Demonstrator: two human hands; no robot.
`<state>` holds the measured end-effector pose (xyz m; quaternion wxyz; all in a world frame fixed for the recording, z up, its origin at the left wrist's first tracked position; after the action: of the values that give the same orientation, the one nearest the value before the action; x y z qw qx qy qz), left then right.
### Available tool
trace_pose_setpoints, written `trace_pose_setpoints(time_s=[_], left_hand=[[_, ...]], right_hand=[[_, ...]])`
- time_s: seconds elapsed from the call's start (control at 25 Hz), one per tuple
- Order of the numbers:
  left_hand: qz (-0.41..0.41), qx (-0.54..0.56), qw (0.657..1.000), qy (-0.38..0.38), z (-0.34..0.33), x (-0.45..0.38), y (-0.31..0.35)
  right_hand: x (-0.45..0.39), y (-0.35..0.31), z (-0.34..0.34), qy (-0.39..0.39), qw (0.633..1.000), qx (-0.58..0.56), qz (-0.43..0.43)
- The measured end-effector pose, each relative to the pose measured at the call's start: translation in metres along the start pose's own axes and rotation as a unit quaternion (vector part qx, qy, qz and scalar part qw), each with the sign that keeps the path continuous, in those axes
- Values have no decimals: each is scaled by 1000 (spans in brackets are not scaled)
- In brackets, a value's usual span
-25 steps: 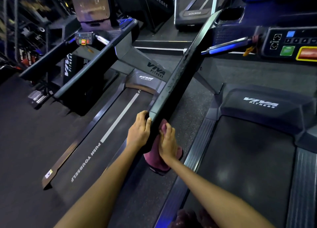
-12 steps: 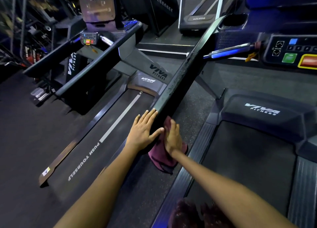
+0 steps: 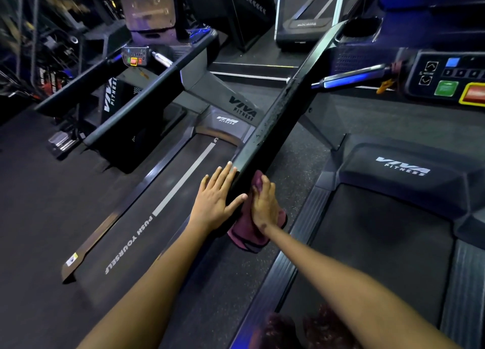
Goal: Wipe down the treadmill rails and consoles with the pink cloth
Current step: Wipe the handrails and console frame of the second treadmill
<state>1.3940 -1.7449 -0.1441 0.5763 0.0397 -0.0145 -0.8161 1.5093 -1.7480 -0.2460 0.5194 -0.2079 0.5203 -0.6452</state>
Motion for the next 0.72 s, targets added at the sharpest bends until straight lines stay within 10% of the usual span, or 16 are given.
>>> trace_pose_setpoints(time_s=[0.36, 0.72], left_hand=[[31, 38, 998, -39, -6, -6, -8], [-3, 60, 997, -37, 0, -3, -2]], right_hand=[[-2, -28, 14, 14, 992, 32, 118], [-51, 1, 23, 53, 998, -6, -30]])
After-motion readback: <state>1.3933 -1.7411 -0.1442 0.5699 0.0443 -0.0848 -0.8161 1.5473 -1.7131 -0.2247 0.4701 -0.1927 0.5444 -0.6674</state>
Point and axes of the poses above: each hand's wrist, its own x-axis away from the middle knuckle, its own z-axis out of the back of the hand, y = z × x, the point moved 6 cm from there along -x, towards the middle knuckle, and after that the axes turned 8 degrees about z, right-handed, at the moved point
